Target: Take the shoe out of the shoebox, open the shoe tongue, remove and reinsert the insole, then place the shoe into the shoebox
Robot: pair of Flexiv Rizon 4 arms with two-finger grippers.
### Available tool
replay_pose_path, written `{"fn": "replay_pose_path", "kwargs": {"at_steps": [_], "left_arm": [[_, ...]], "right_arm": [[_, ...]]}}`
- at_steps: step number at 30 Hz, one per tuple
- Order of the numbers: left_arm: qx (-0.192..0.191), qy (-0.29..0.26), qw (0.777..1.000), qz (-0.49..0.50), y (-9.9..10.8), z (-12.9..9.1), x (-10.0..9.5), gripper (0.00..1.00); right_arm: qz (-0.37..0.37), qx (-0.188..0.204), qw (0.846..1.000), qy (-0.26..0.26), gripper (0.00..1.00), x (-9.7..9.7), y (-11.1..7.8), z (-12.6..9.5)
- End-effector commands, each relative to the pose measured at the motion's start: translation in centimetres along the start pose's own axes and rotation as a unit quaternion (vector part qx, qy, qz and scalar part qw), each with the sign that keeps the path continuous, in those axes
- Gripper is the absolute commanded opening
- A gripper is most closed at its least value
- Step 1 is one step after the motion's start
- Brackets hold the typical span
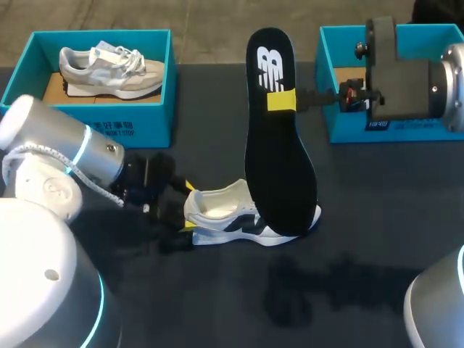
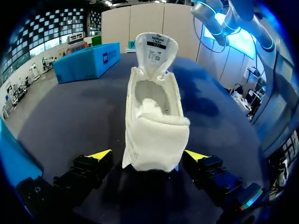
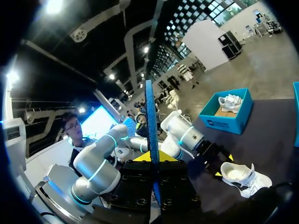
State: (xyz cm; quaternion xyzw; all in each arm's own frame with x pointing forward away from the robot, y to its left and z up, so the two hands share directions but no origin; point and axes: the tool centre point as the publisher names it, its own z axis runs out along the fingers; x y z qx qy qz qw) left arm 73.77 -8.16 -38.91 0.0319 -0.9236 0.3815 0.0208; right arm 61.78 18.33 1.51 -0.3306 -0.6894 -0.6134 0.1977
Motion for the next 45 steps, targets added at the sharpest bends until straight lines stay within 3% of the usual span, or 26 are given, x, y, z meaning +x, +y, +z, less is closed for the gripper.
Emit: {"fn": "replay_pose_path", "kwargs": {"at_steps": [1,11,19,24,45], "left_arm": [[-0.049,0.016,0.999,0.0,-1.1,-2.6,0.1,1.0],[-0.153,0.042,0.987,0.002,-2.9,-4.5,0.0,1.0],[-0.196,0.041,0.98,0.001,-4.1,-4.7,0.7,1.0],[-0.242,0.033,0.97,0.003,-5.3,-5.2,1.9,1.0],[-0.25,0.022,0.968,-0.003,-5.5,-5.4,2.2,1.0]], "right_arm": [[0.001,0.001,1.0,-0.001,0.0,0.0,0.1,0.4],[0.001,0.001,1.0,-0.001,0.0,0.0,0.1,0.4],[0.001,0.001,1.0,-0.001,0.0,0.0,0.1,0.4],[0.001,0.001,1.0,-0.001,0.0,0.0,0.1,0.4],[0.001,0.001,1.0,-0.001,0.0,0.0,0.1,0.4]]}}
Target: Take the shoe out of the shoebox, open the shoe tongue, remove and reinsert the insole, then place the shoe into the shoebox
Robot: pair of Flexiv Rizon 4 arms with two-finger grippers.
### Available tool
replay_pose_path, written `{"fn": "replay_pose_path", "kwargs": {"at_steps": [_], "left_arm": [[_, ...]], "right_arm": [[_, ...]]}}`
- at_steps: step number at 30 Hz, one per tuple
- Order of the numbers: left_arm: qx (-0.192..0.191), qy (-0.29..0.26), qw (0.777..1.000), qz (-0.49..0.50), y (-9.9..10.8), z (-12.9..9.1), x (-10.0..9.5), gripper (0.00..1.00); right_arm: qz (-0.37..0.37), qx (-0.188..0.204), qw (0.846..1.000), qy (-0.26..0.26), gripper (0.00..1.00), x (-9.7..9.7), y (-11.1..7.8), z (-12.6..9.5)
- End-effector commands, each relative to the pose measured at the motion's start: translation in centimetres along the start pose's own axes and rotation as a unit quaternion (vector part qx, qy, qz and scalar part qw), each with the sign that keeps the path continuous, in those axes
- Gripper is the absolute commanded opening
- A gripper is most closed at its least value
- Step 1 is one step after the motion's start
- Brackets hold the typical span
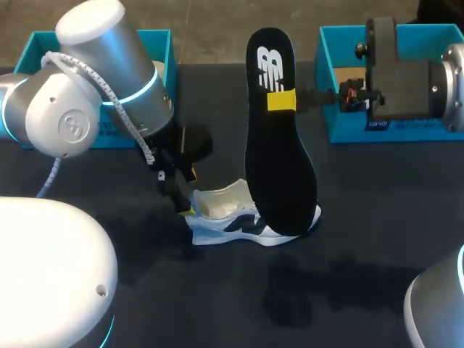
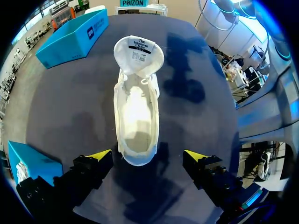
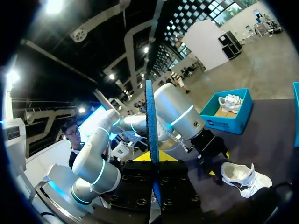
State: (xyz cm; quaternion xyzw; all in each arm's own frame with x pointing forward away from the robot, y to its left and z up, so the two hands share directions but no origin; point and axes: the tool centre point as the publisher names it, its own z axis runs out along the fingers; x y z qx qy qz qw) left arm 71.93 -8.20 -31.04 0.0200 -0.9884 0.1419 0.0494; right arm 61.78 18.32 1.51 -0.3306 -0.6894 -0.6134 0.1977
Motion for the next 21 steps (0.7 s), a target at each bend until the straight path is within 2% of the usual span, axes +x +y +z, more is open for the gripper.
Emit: {"fn": "replay_pose_path", "kwargs": {"at_steps": [1,3,12,21], "left_arm": [[-0.003,0.0,1.0,0.0,-0.1,0.1,-0.1,1.0],[-0.003,0.0,1.0,0.0,-0.1,0.1,-0.1,1.0],[-0.071,-0.053,0.996,0.031,-0.5,0.2,0.7,1.0],[-0.074,-0.072,0.994,0.036,-1.2,0.6,-0.3,1.0]], "right_arm": [[0.001,0.001,1.0,-0.001,0.0,0.0,0.1,0.4],[0.001,0.001,1.0,-0.001,0.0,0.0,0.1,0.4],[0.001,0.001,1.0,-0.001,0.0,0.0,0.1,0.4],[0.001,0.001,1.0,-0.001,0.0,0.0,0.1,0.4]]}}
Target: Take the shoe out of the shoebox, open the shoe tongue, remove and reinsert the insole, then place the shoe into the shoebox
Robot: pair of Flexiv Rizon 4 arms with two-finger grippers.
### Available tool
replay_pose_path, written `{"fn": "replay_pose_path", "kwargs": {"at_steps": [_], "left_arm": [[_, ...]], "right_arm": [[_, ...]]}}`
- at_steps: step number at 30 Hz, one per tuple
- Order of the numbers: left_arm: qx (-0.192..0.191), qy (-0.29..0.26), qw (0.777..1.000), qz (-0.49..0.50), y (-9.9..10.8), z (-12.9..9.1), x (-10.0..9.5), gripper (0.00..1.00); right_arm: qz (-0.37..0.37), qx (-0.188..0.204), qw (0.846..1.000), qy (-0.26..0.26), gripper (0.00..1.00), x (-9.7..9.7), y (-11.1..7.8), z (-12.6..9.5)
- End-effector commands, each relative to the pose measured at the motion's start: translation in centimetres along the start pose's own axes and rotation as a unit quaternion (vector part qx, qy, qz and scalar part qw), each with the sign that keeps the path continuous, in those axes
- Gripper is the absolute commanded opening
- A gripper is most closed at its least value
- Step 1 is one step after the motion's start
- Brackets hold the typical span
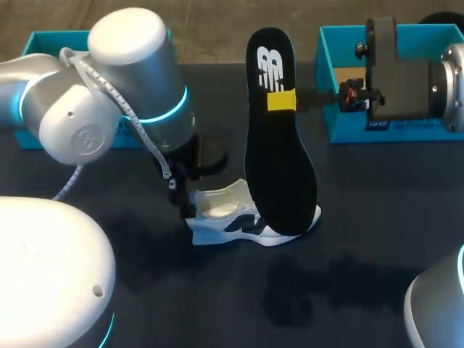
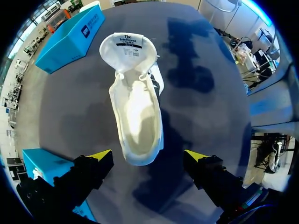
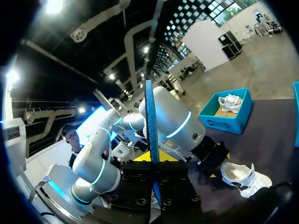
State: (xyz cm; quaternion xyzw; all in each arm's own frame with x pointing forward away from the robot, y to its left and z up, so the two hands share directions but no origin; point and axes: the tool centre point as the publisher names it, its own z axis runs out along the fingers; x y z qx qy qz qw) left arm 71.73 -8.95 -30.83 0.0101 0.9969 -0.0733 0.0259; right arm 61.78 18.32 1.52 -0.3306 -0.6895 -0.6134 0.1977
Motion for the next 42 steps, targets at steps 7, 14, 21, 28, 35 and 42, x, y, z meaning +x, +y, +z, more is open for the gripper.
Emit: {"fn": "replay_pose_path", "kwargs": {"at_steps": [7,14,21,28,35,42], "left_arm": [[-0.012,-0.005,1.0,-0.001,-1.5,1.9,-1.4,1.0],[-0.003,-0.004,1.0,-0.017,-2.5,3.0,-2.3,1.0],[-0.005,0.001,1.0,-0.019,-2.7,3.3,-2.4,1.0],[-0.005,0.001,1.0,-0.019,-2.7,3.3,-2.4,1.0],[-0.005,0.001,1.0,-0.019,-2.7,3.3,-2.4,1.0],[-0.005,0.001,1.0,-0.019,-2.7,3.3,-2.4,1.0]], "right_arm": [[0.001,0.001,1.0,-0.001,0.0,0.0,0.1,0.4],[0.001,0.001,1.0,-0.001,0.0,0.0,0.1,0.4],[0.001,0.001,1.0,-0.001,0.0,0.0,0.1,0.4],[0.001,0.001,1.0,-0.001,0.0,0.0,0.1,0.4],[0.001,0.001,1.0,-0.001,0.0,0.0,0.1,0.4],[0.001,0.001,1.0,-0.001,0.0,0.0,0.1,0.4]]}}
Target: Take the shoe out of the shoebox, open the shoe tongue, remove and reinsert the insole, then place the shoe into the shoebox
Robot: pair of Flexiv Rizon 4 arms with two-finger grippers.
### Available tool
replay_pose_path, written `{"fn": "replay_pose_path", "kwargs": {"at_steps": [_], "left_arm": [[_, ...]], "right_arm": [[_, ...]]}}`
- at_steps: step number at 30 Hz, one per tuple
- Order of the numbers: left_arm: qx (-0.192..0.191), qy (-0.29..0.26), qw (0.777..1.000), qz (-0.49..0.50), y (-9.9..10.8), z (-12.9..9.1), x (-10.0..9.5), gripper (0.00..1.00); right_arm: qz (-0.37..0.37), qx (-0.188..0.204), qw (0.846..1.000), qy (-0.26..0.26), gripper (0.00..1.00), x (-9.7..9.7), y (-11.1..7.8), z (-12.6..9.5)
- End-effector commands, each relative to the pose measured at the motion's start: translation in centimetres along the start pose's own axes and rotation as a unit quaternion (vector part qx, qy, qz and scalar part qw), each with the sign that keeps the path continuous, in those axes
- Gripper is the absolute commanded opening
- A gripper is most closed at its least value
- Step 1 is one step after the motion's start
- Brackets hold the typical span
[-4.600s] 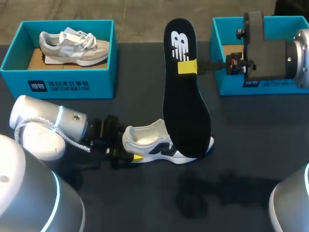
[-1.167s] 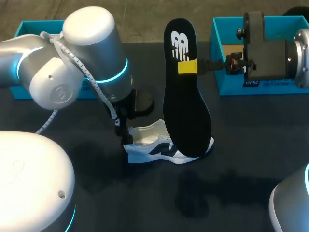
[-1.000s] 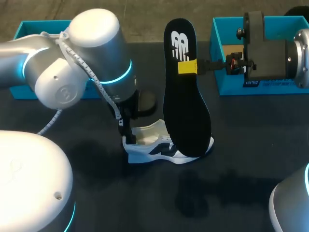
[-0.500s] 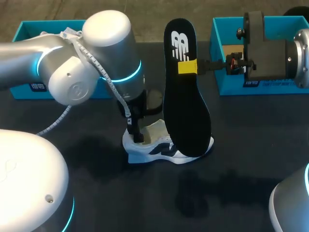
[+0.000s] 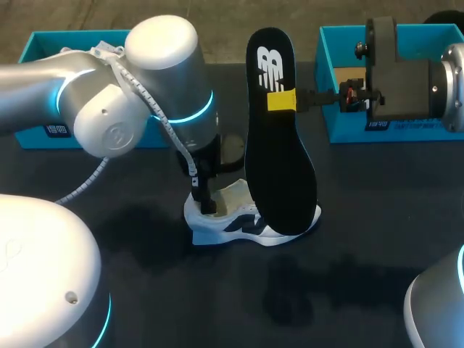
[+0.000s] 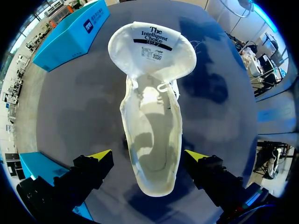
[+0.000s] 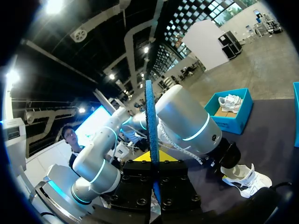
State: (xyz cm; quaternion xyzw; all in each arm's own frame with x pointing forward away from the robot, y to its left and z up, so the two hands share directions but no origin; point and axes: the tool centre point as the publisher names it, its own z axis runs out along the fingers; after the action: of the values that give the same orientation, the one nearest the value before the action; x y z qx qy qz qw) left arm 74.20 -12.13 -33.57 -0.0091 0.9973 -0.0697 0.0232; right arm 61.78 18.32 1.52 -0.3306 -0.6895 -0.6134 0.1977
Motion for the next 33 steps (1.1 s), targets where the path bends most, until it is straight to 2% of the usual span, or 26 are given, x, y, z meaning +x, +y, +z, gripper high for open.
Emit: {"fn": "replay_pose_path", "kwargs": {"at_steps": [1,13,33], "left_arm": [[-0.001,0.0,1.0,0.0,0.0,0.0,0.0,1.0],[-0.001,0.0,1.0,0.0,0.0,0.0,0.0,1.0],[0.006,0.011,0.999,0.032,-3.0,0.3,-2.3,1.0]], "right_arm": [[0.001,0.001,1.0,-0.001,0.0,0.0,0.1,0.4],[0.001,0.001,1.0,-0.001,0.0,0.0,0.1,0.4],[0.001,0.001,1.0,-0.001,0.0,0.0,0.1,0.4]]}}
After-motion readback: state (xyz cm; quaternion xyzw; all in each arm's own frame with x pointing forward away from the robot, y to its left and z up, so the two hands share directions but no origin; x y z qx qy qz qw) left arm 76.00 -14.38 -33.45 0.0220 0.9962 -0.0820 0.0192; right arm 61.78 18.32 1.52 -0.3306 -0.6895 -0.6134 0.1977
